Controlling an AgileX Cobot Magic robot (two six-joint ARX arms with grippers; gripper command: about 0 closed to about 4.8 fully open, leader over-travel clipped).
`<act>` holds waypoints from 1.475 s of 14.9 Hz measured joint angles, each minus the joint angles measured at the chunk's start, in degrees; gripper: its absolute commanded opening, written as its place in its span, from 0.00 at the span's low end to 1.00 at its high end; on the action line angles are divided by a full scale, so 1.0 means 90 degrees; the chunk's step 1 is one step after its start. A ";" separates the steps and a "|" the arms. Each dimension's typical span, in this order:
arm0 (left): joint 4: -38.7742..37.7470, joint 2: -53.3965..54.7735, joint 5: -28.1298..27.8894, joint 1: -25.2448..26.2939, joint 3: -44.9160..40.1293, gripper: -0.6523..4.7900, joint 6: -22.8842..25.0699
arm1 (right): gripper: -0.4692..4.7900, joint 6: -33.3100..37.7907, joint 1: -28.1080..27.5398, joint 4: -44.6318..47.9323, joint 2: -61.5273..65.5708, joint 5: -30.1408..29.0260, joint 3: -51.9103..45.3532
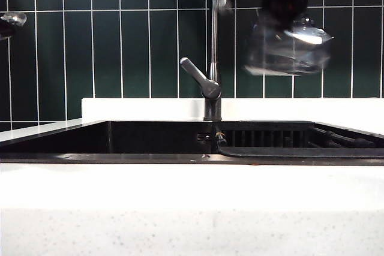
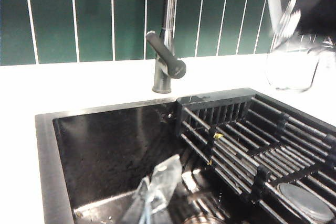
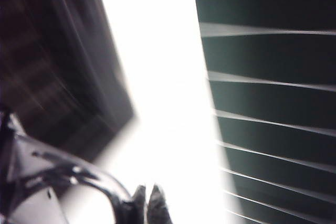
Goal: Pick up the mug next to the sink, go to the faucet to get some water, pour the water into the sink, and finally put the mug back to its place.
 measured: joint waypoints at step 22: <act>0.0022 -0.0002 0.0151 0.0000 -0.0002 0.11 -0.0789 | 0.08 0.5496 -0.2339 0.2480 -0.8240 -0.2523 -0.6455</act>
